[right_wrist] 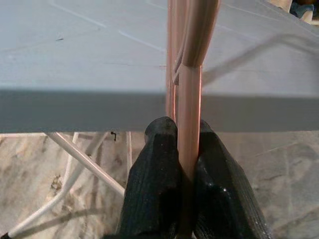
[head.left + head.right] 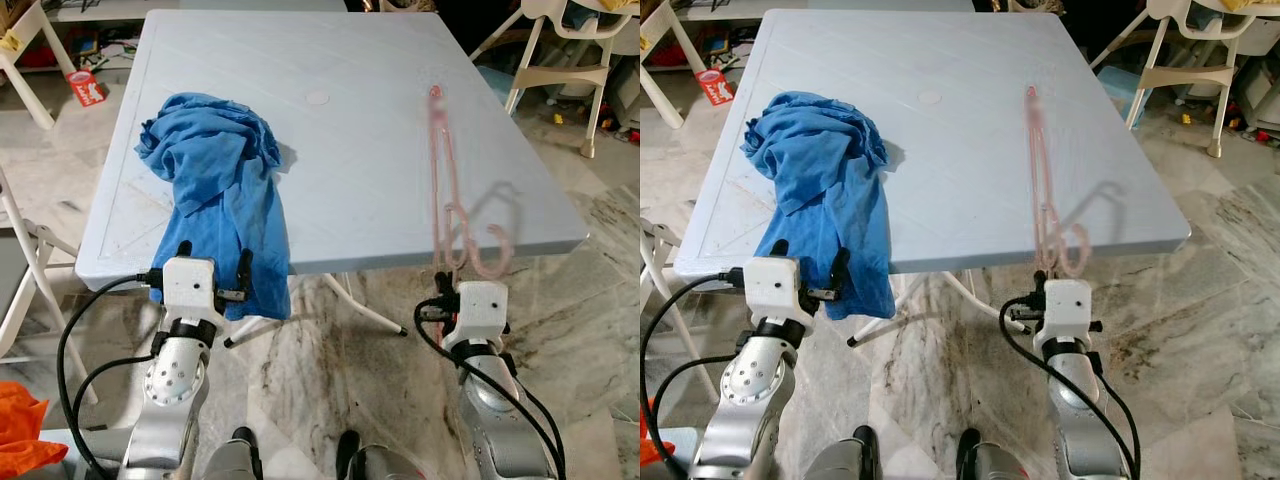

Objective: Hang hanger

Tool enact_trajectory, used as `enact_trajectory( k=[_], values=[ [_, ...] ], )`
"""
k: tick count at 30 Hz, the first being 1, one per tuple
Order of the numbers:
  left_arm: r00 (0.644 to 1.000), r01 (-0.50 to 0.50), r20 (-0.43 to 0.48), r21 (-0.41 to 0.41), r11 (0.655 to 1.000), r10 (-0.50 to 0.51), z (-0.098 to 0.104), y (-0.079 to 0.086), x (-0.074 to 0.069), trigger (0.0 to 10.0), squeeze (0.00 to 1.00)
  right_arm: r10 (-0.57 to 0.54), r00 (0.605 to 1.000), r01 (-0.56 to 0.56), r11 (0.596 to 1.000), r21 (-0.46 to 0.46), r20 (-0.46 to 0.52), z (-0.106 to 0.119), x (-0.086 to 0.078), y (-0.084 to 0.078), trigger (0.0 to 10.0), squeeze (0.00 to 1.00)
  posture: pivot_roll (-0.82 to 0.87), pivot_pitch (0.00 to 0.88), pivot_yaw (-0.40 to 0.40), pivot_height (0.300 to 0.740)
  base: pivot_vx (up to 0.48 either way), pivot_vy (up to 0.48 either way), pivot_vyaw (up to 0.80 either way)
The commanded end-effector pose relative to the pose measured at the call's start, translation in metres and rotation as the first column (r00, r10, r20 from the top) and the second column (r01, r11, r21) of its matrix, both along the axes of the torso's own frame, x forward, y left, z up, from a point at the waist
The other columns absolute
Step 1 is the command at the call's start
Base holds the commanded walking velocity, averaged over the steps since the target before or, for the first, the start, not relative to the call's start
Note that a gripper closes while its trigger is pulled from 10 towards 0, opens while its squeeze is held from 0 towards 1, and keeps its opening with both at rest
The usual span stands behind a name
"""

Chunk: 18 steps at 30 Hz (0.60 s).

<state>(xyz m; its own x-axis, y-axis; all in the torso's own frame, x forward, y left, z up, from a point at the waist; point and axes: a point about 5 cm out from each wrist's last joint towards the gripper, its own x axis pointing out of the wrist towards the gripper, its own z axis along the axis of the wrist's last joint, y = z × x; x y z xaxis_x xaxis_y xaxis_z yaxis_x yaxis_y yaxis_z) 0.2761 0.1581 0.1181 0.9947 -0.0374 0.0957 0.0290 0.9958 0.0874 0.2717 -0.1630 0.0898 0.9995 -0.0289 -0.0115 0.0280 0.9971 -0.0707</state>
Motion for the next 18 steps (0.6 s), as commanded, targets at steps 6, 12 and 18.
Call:
enact_trajectory(
  k=[6, 12, 18],
  values=[
    [0.994, -0.018, -0.105, 0.022, 1.000, 0.020, -0.025, 0.019, -0.017, 10.0, 0.00, -0.066, 0.997, 0.066, 0.998, -0.009, -0.030, -0.005, -0.024, -0.032, 10.0, 0.00, -0.03, 0.196, -0.004, 0.740, 0.000, 0.000, 0.00],
    [0.984, -0.041, -0.169, 0.045, 0.998, 0.048, -0.040, 0.030, -0.030, 10.0, 0.00, -0.099, 0.994, 0.098, 0.995, -0.019, -0.054, -0.007, -0.042, -0.044, 10.0, 0.00, -0.05, 0.207, -0.011, 0.740, 0.000, 0.000, 0.00],
    [0.987, -0.036, -0.153, 0.050, 0.998, 0.043, -0.037, 0.027, -0.026, 10.0, 0.00, -0.082, 0.996, 0.082, 0.997, -0.006, -0.037, -0.001, -0.040, -0.037, 10.0, 0.00, -0.05, 0.204, -0.018, 0.740, 0.000, 0.000, 0.00]
  ],
)
